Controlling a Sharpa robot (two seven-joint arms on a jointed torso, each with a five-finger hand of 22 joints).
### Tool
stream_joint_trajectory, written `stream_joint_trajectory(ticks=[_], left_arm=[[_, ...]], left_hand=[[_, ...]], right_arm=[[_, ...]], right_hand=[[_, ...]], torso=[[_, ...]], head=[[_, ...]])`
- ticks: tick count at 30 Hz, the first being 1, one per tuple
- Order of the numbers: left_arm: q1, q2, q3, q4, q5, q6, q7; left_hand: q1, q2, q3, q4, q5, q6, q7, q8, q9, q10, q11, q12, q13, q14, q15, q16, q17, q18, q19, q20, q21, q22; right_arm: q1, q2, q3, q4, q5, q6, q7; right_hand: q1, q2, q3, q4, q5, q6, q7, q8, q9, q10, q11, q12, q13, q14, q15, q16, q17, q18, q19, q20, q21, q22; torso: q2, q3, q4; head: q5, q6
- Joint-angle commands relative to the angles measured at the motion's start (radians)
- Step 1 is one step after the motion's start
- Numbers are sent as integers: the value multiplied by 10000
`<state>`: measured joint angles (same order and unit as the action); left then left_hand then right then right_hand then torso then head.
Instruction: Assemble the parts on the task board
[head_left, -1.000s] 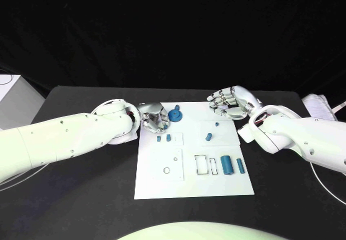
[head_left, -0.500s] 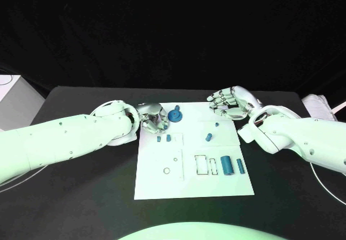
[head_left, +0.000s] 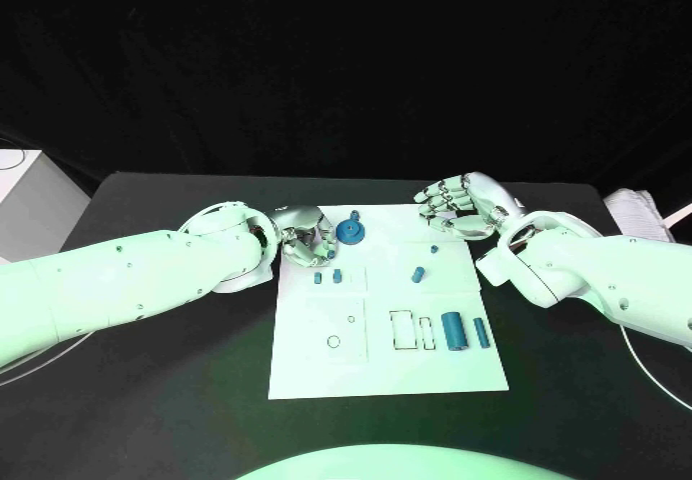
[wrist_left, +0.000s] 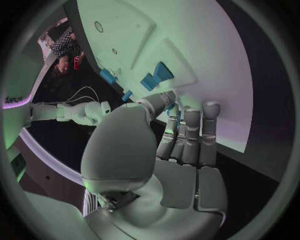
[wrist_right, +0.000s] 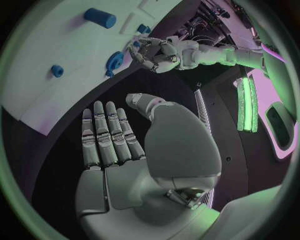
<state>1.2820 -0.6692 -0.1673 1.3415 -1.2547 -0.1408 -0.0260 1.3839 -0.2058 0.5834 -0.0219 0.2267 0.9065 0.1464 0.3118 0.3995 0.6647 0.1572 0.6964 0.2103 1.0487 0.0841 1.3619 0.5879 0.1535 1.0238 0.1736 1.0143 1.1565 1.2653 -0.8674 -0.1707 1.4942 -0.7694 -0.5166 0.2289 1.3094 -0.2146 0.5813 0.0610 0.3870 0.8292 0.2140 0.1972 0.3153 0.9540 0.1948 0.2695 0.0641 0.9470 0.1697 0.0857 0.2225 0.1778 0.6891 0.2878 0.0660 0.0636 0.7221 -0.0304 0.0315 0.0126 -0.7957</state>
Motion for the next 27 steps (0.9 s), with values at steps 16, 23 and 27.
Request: stream_joint_trajectory(ticks=[16, 23, 27], left_arm=[[-32, -105, 13, 219, 144, -118, 217], [-38, -134, 16, 236, 170, -124, 208], [-39, -142, 19, 212, 185, -153, 197]], left_hand=[[68, 86, 40, 0, 15, 173, 13, 52, 26, -119, -21, 119, 18, -89, -27, 10, -61, 64, -45, 15, -48, -14], [85, 92, 51, -11, 16, 192, 15, 52, 30, -133, -23, 142, 21, -105, -30, 10, -89, 69, -58, 14, -55, -20], [96, 68, 59, -31, 15, 127, 37, -11, 15, -171, -21, 203, 27, -142, -31, 8, -150, 76, -87, 10, -67, -30]], right_arm=[[-7, 12, 3, -23, 9, 46, 106], [-9, 14, 3, -26, 16, 45, 105], [-10, 13, 3, -24, 17, 44, 105]], right_hand=[[-64, 0, 29, -4, 14, 59, 422, -30, -10, 59, 16, -51, -9, 44, 31, 32, -14, 11, -62, 21, -35, -15], [-76, 4, 40, -23, 8, 58, 424, -32, -11, 63, 18, -61, -9, 44, 32, 33, -23, 9, -90, 21, -41, -17], [-76, 4, 40, -23, 8, 58, 424, -32, -11, 63, 18, -61, -9, 44, 32, 33, -23, 9, -90, 21, -41, -17]], torso=[[-1, 4, -2], [-1, 6, -5], [-1, 5, -3]], head=[[-4, -35], [-4, -39], [-6, -35]])
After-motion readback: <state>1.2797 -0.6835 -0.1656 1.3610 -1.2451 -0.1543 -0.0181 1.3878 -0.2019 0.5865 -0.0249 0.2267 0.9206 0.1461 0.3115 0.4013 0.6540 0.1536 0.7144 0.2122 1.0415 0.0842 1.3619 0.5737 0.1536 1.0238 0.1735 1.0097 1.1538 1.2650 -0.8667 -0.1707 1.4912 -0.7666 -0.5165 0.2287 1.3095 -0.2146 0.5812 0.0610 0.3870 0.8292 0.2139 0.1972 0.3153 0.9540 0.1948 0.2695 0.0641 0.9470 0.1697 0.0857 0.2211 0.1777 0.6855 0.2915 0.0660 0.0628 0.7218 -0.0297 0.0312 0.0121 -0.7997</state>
